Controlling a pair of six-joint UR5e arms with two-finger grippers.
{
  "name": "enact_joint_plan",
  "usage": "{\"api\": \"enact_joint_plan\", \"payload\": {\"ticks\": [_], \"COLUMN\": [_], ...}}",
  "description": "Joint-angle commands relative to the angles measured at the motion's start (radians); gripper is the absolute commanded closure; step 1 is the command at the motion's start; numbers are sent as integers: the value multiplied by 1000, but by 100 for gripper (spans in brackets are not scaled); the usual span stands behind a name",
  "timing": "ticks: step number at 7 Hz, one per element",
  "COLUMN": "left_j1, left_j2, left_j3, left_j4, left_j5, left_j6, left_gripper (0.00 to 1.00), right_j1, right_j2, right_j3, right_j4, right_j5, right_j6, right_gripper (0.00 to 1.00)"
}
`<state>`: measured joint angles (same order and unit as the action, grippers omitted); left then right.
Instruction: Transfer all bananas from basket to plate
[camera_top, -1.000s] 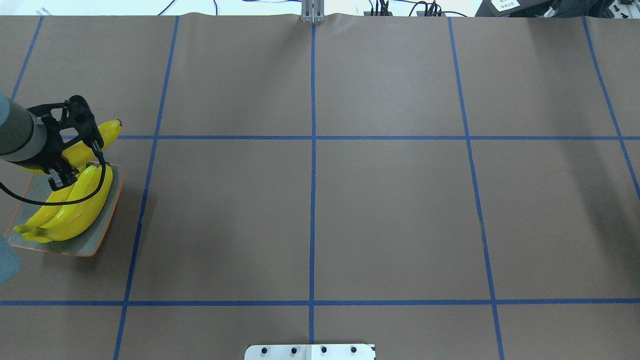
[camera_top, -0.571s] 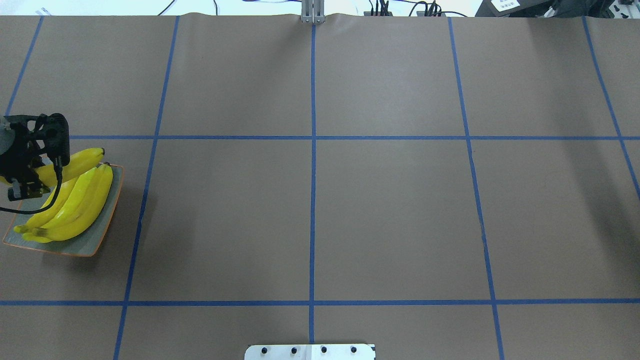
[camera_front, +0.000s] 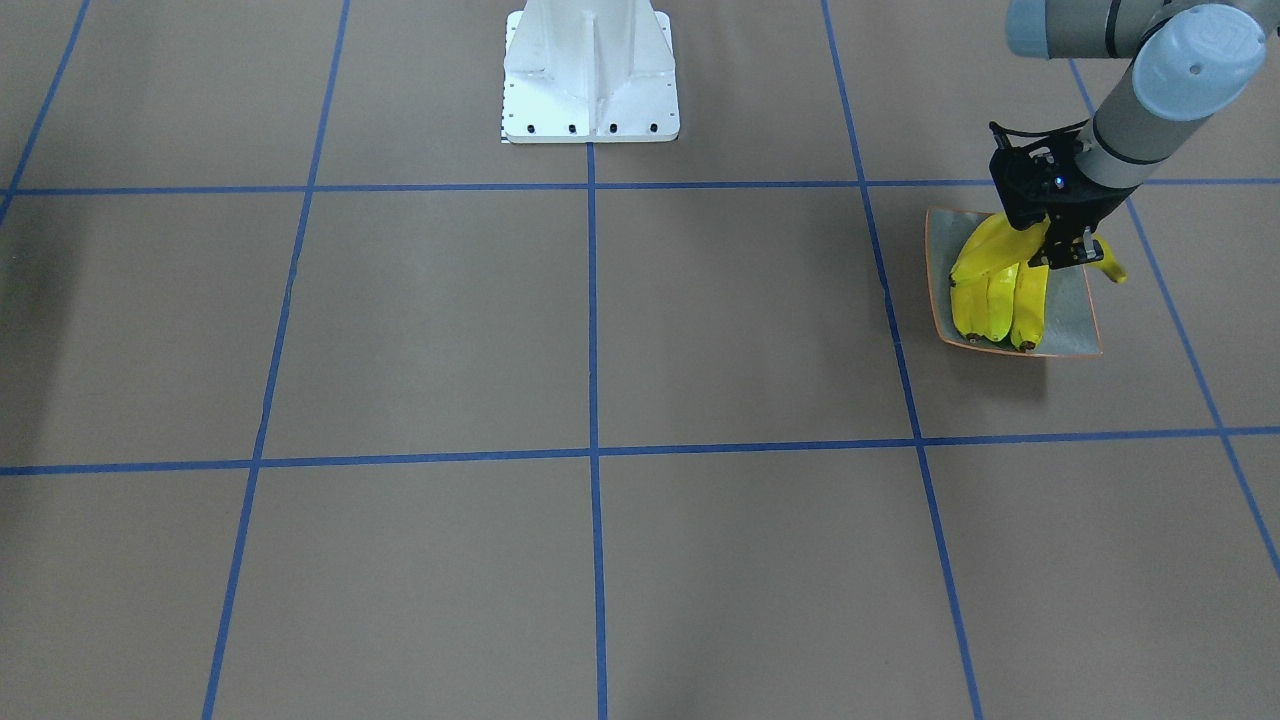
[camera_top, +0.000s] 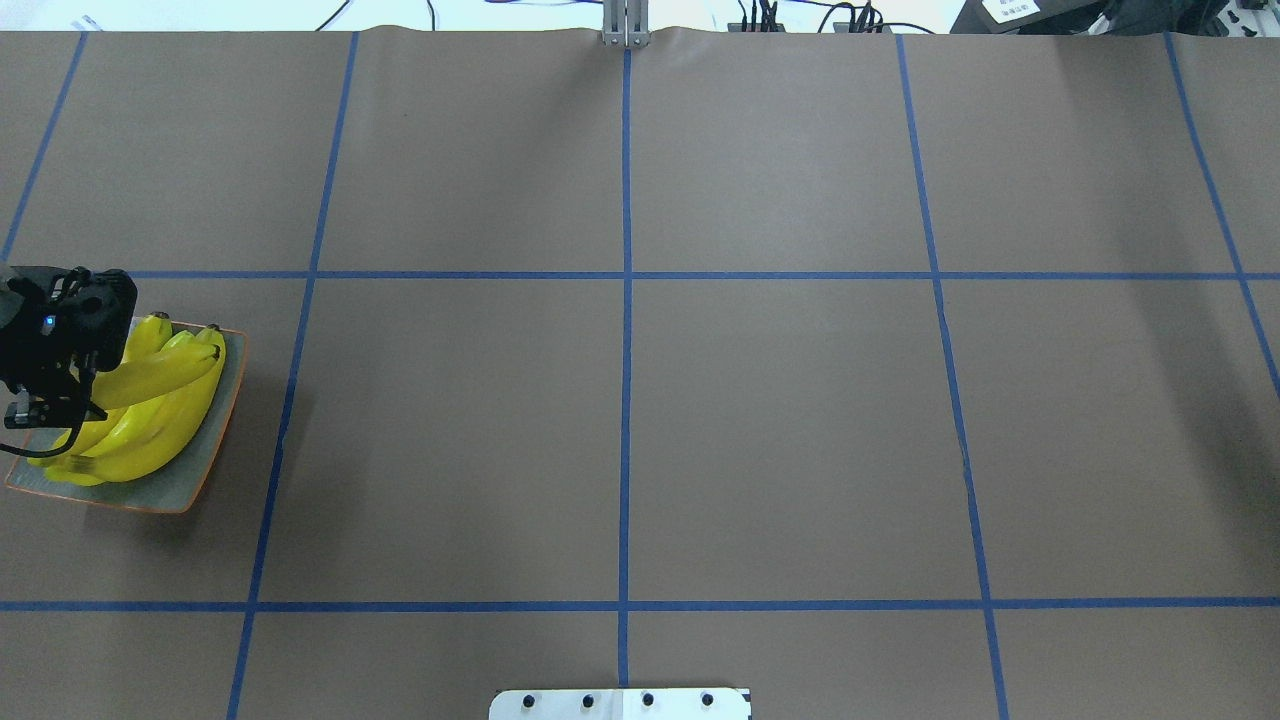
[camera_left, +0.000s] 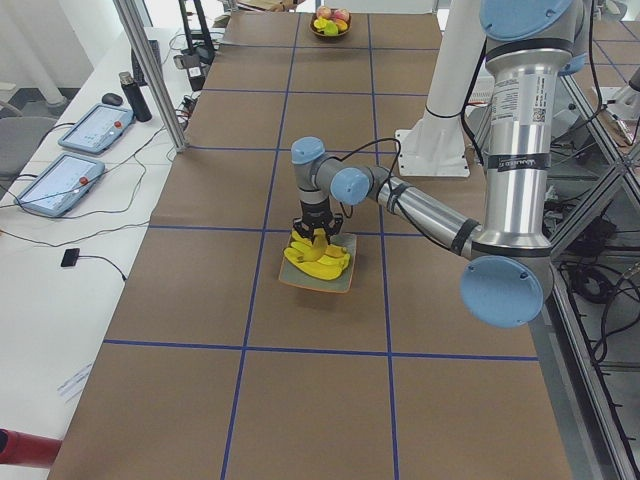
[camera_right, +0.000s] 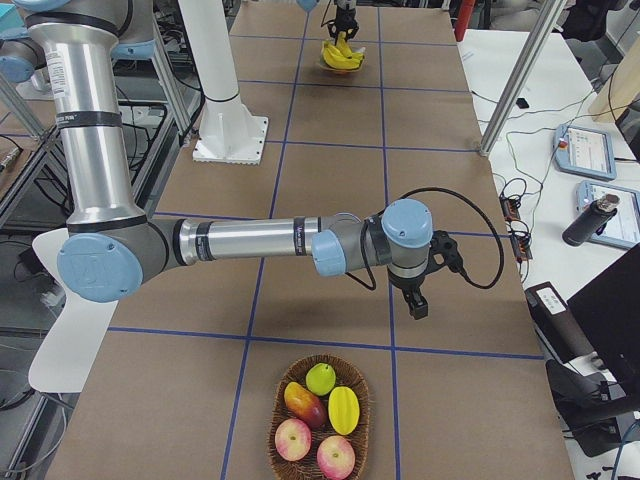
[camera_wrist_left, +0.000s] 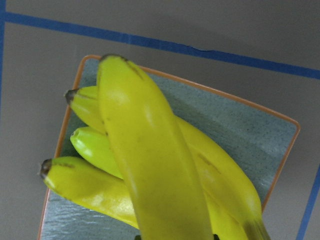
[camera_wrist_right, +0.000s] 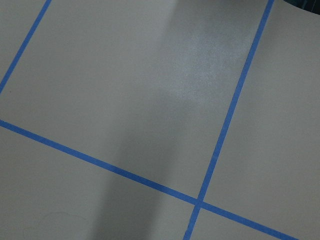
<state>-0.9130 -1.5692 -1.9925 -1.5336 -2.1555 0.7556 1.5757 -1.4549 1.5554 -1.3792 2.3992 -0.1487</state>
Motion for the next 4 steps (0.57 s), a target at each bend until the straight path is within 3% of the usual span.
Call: {"api": "enact_joint_plan", "payload": {"ticks": [1, 2, 4], "left_j1": [5, 2, -3], "left_j2": [-5, 9, 24], "left_j3": [30, 41, 37], "left_j4": [-19, -22, -34], "left_j5": [-17, -17, -18], "left_j6": [27, 97, 117], "left_gripper": [50, 1, 1], "right_j1": [9, 18, 21], "right_j2": [-1, -1, -12], "right_j3": [0, 0, 2], "right_j4": [0, 0, 2], "right_j5": [0, 0, 3], "right_j6": [0, 0, 0], "right_gripper": [0, 0, 0]}}
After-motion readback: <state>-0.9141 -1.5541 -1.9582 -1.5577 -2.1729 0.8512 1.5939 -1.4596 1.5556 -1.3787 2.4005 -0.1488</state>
